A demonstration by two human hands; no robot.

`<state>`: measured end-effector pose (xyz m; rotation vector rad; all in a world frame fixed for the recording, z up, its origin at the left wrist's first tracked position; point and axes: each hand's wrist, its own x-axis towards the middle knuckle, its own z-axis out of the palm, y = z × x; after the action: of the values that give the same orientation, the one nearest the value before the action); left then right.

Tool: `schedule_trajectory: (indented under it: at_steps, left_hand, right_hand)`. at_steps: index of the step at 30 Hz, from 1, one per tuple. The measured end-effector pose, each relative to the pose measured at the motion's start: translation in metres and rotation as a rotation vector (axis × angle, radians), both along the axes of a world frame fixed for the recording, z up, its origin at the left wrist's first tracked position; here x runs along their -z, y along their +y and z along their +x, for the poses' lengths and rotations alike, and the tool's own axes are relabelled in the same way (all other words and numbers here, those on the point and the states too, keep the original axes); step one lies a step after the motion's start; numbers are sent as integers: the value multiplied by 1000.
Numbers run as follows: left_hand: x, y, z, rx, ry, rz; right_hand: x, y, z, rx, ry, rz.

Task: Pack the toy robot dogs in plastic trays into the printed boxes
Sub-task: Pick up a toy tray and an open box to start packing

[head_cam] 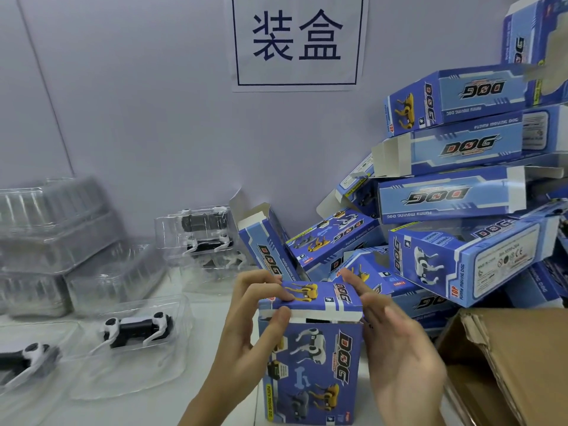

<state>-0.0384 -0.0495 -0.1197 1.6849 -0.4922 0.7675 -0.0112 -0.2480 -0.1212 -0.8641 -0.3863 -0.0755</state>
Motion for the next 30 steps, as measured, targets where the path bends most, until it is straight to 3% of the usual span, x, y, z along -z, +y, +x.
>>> schedule_trajectory:
  at_steps: [3, 8, 10, 21, 30]
  left_hand:
    - [-3, 2, -2, 69, 56, -109]
    - [-8, 5, -2, 131, 57, -145]
    - [-9, 6, -3, 132, 42, -132]
    - [-4, 8, 0, 81, -17, -59]
    - [9, -8, 0, -27, -140, 18]
  right_hand:
    - [-9, -1, 1, 63, 43, 31]
    - [-6, 7, -10, 322, -383, -530]
    - [-3, 9, -11, 401, -454, -618]
    - [-7, 10, -10, 354, -376, -584]
    - [7, 6, -4, 474, -517, -612]
